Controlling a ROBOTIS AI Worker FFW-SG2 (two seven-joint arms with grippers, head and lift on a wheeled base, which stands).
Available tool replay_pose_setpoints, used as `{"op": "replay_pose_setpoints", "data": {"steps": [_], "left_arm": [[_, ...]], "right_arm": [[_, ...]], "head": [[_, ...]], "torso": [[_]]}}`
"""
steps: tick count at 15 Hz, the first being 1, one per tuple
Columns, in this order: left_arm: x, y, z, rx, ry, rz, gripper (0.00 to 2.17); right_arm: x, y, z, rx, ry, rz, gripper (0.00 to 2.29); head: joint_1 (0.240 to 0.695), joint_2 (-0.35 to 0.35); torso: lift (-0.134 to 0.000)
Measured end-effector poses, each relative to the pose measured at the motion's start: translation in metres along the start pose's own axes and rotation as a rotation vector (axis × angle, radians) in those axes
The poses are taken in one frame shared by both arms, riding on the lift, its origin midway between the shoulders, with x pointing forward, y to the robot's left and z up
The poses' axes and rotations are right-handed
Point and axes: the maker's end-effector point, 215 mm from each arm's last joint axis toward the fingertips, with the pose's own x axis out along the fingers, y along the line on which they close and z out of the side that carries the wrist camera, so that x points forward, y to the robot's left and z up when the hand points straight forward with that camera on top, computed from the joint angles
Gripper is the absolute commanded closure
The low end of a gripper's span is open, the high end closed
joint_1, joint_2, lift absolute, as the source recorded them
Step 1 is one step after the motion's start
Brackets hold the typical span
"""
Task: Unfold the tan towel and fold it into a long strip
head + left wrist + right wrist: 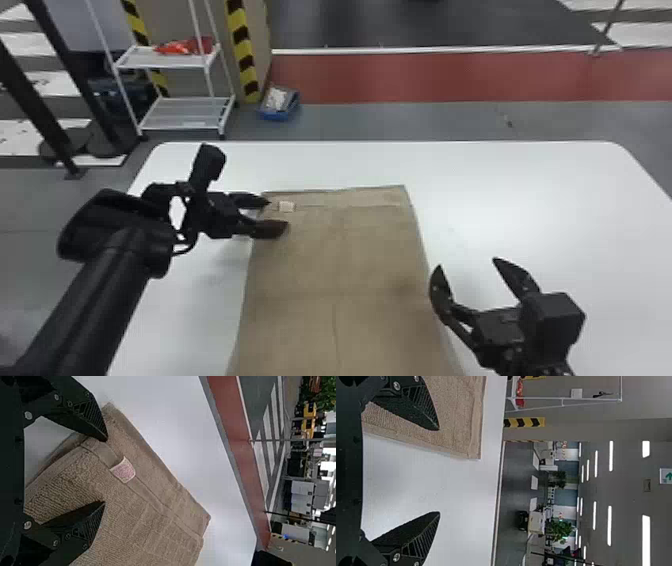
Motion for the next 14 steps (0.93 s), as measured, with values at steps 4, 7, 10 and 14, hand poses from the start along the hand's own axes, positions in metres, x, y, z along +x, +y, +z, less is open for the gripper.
{"op": "replay_pose_setpoints", "data": {"steps": [4,7,10,14], "left_arm": [[-0.007,-0.005,0.005,0.005,-0.026,0.007,0.36],[-0.015,-0.010,0.004,-0.001,-0.037,0.004,0.39],[-0.018,-0.014,0.004,0.001,-0.041,0.001,0.54],[-0.024,-0.024,0.006,0.018,-0.053,-0.021,1.36]], "right_arm": [[0.001,0.000,0.000,0.001,0.001,0.000,0.13],[0.001,0.001,-0.002,0.001,0.003,0.001,0.13],[0.002,0.001,-0.003,0.001,0.004,0.002,0.13],[0.002,0.002,-0.004,0.002,0.006,0.003,0.13]], "head": [[0.695,0.044],[0.695,0.047],[0.695,0.048],[0.695,0.046]], "torso": [[-0.123],[-0.123],[-0.123],[-0.123]]}}
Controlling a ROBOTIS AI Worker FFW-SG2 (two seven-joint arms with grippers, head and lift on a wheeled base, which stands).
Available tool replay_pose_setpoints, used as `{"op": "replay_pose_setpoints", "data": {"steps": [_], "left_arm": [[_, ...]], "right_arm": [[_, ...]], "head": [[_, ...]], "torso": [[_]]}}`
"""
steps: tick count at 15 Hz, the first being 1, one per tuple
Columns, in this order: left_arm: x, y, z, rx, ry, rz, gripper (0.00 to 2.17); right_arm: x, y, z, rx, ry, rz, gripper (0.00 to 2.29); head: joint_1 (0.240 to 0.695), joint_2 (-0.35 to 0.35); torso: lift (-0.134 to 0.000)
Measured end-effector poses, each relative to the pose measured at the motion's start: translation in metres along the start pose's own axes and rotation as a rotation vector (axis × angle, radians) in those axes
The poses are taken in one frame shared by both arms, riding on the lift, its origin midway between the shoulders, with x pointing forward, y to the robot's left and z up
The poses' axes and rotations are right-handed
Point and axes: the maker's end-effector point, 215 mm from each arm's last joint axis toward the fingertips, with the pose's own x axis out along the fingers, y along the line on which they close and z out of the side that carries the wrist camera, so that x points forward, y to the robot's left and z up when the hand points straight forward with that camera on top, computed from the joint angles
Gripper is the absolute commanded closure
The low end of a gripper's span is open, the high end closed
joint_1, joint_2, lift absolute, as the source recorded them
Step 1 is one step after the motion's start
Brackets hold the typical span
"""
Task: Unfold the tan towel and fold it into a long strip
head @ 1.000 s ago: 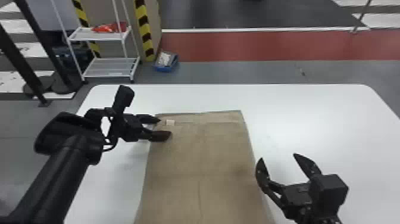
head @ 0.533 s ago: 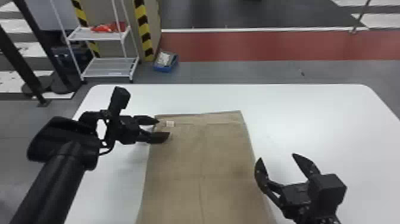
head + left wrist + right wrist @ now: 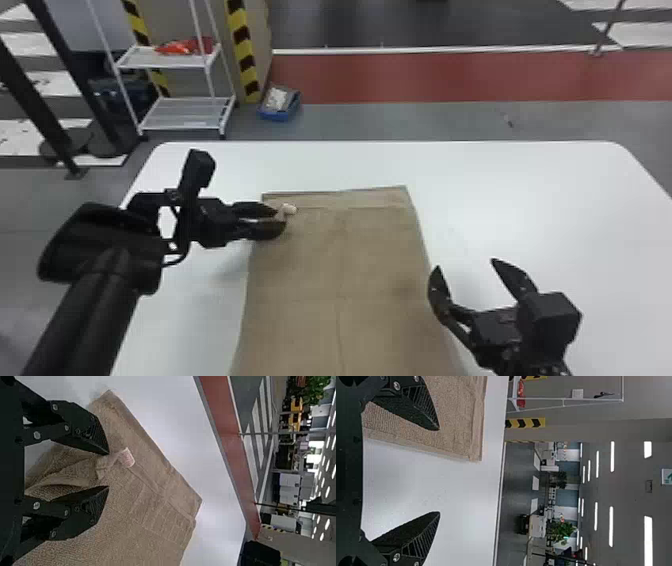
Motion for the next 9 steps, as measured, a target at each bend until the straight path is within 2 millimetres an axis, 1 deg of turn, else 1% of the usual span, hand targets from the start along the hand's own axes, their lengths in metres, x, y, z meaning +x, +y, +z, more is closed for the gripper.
{"op": "replay_pose_setpoints", "data": {"steps": [1,4,5,6,9], "left_arm": [[0.000,-0.001,0.000,0.000,0.000,-0.002,1.42],[-0.003,-0.003,0.003,0.009,-0.011,0.005,1.42],[-0.007,-0.007,0.007,0.015,-0.023,0.009,1.57],[-0.012,-0.014,0.011,0.014,-0.033,0.008,1.83],[-0.032,-0.038,0.018,-0.046,-0.037,-0.004,1.85]], "right_arm": [[0.000,0.000,0.000,0.001,0.000,0.001,0.13],[0.000,0.000,0.000,0.001,-0.001,-0.001,0.13],[0.000,0.000,-0.001,0.001,0.001,-0.001,0.13],[0.000,0.000,-0.001,0.001,0.000,-0.001,0.13],[0.002,0.001,-0.001,0.002,0.000,0.001,0.13]], "head": [[0.695,0.045],[0.695,0.044],[0.695,0.043],[0.695,0.041],[0.695,0.038]], "torso": [[-0.123],[-0.123],[-0.123],[-0.123],[-0.123]]}}
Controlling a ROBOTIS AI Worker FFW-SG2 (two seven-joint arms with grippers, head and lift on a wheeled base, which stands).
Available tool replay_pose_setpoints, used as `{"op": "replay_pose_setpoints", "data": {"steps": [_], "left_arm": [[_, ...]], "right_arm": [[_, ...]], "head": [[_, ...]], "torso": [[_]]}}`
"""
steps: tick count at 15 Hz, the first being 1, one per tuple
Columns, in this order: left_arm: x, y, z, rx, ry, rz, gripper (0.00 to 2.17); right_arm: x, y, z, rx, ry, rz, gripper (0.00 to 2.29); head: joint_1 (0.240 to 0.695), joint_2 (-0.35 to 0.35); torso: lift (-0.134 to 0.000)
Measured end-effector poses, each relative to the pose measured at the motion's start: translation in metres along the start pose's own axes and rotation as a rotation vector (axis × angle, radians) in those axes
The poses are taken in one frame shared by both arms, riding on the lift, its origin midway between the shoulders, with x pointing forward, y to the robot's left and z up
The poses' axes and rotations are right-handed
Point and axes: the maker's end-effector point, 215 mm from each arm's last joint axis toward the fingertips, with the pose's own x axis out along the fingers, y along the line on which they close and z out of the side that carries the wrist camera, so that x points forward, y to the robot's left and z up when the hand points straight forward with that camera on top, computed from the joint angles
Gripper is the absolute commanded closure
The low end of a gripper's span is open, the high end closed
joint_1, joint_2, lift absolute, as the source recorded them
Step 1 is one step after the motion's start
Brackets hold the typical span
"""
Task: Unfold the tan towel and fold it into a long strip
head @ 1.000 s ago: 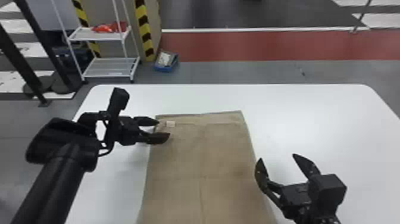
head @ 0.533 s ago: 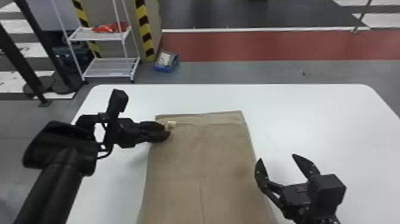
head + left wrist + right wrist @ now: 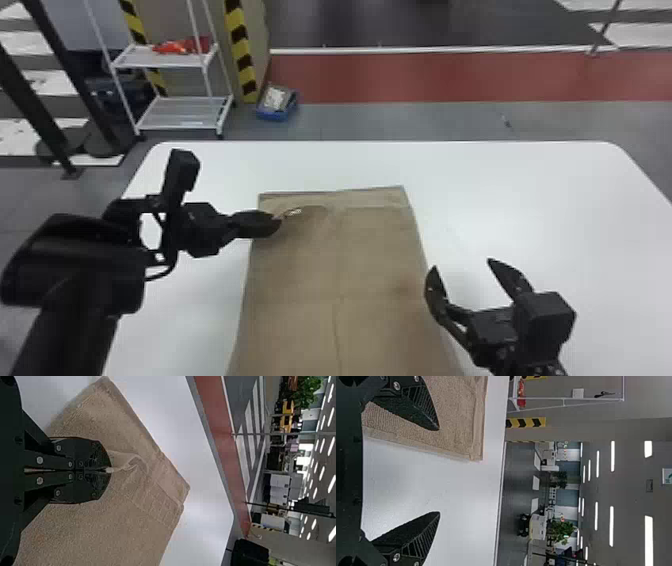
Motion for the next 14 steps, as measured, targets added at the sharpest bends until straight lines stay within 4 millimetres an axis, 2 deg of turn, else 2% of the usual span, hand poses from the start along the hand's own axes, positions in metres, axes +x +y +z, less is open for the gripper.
{"op": "replay_pose_setpoints", "data": {"steps": [2,6,8,9,10,11,12,14], "left_arm": [[-0.014,-0.024,0.008,-0.039,-0.004,-0.013,1.85],[-0.038,-0.104,0.033,-0.090,0.004,-0.073,1.85],[-0.042,-0.143,0.042,-0.085,0.011,-0.104,1.85],[-0.041,-0.157,0.044,-0.081,0.016,-0.110,1.74],[-0.038,-0.166,0.044,-0.081,0.020,-0.114,1.11],[-0.033,-0.173,0.042,-0.085,0.025,-0.118,0.07],[-0.029,-0.178,0.038,-0.093,0.029,-0.114,0.00],[-0.026,-0.189,0.031,-0.108,0.034,-0.125,0.02]], "right_arm": [[0.000,0.001,0.000,0.000,0.000,0.002,0.13],[-0.001,0.001,0.003,0.001,-0.011,0.004,0.13],[-0.004,-0.001,0.005,0.000,-0.019,0.001,0.13],[-0.006,-0.006,0.008,-0.004,-0.025,-0.002,0.14],[-0.008,-0.012,0.011,-0.010,-0.031,-0.009,0.15],[-0.011,-0.020,0.014,-0.016,-0.037,-0.019,0.15],[-0.014,-0.028,0.017,-0.021,-0.041,-0.029,0.15],[-0.018,-0.037,0.019,-0.029,-0.042,-0.033,0.15]], "head": [[0.695,0.033],[0.695,-0.017],[0.695,-0.048],[0.695,-0.065],[0.695,-0.083],[0.695,-0.118],[0.695,-0.131],[0.695,-0.153]], "torso": [[-0.123],[-0.123],[-0.123],[-0.123],[-0.123],[-0.123],[-0.123],[-0.123]]}}
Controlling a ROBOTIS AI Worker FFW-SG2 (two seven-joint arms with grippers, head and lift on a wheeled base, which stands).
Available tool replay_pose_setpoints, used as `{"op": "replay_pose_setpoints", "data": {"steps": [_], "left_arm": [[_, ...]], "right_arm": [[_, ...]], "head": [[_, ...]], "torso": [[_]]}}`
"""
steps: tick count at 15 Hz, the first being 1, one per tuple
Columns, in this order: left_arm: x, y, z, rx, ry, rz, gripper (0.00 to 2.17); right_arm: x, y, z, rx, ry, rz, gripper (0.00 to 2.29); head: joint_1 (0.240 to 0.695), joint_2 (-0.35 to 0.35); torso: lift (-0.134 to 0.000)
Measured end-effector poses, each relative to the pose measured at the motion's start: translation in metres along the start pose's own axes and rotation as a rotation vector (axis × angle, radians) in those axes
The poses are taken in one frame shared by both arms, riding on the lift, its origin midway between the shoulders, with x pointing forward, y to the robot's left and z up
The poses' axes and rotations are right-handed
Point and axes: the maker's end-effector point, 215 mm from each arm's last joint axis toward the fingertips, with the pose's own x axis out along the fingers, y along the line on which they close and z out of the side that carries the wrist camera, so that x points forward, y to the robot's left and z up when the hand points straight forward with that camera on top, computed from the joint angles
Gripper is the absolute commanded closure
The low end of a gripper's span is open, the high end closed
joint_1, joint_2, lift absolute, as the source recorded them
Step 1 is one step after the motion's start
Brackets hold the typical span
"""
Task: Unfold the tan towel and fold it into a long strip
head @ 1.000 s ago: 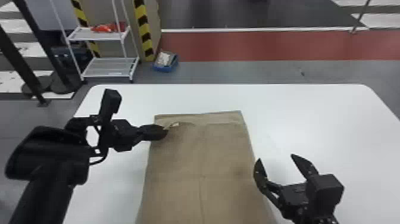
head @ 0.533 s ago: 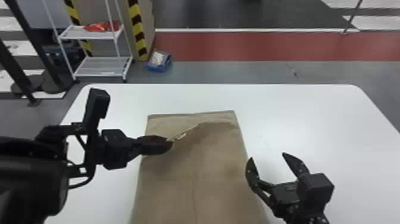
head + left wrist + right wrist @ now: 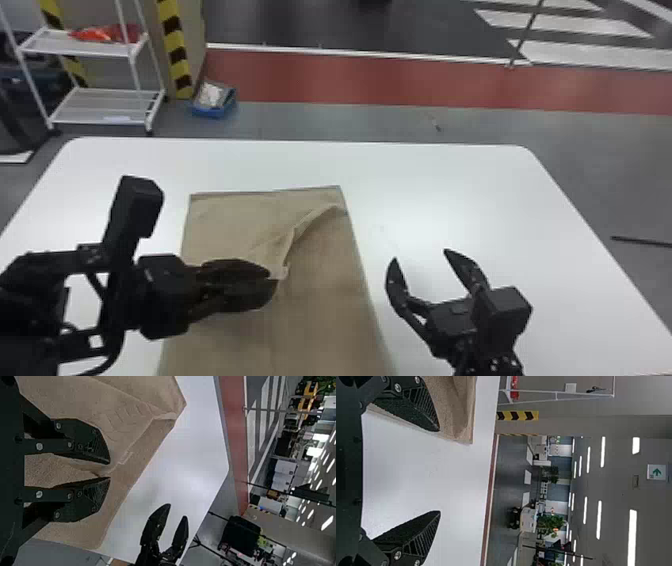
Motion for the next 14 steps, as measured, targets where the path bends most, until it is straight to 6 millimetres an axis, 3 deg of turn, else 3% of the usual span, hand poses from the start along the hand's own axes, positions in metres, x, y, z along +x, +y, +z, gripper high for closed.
{"op": "replay_pose_setpoints", "data": {"steps": [4,6,9,11,12,14], "left_arm": [[-0.004,-0.023,0.003,0.001,-0.022,-0.051,0.03],[-0.011,-0.012,0.004,-0.008,-0.033,-0.016,0.03],[-0.037,0.034,0.003,-0.072,-0.116,0.085,0.02],[-0.063,0.081,0.005,-0.102,-0.213,0.180,0.02],[-0.082,0.111,0.006,-0.120,-0.259,0.252,0.02],[-0.121,0.160,0.003,-0.170,-0.325,0.384,0.02]], "right_arm": [[0.000,-0.004,0.008,-0.010,-0.013,0.008,0.15],[0.004,0.007,0.018,-0.042,-0.025,0.060,0.15],[0.011,0.048,0.031,-0.167,-0.009,0.227,0.11],[0.012,0.088,0.034,-0.260,0.012,0.369,0.11],[0.012,0.110,0.031,-0.308,0.041,0.441,0.11],[0.008,0.143,0.019,-0.382,0.124,0.542,0.11]], "head": [[0.695,-0.185],[0.695,-0.167],[0.695,-0.046],[0.695,0.042],[0.695,0.144],[0.695,0.238]], "torso": [[-0.123],[-0.123],[-0.123],[-0.123],[-0.123],[-0.123]]}}
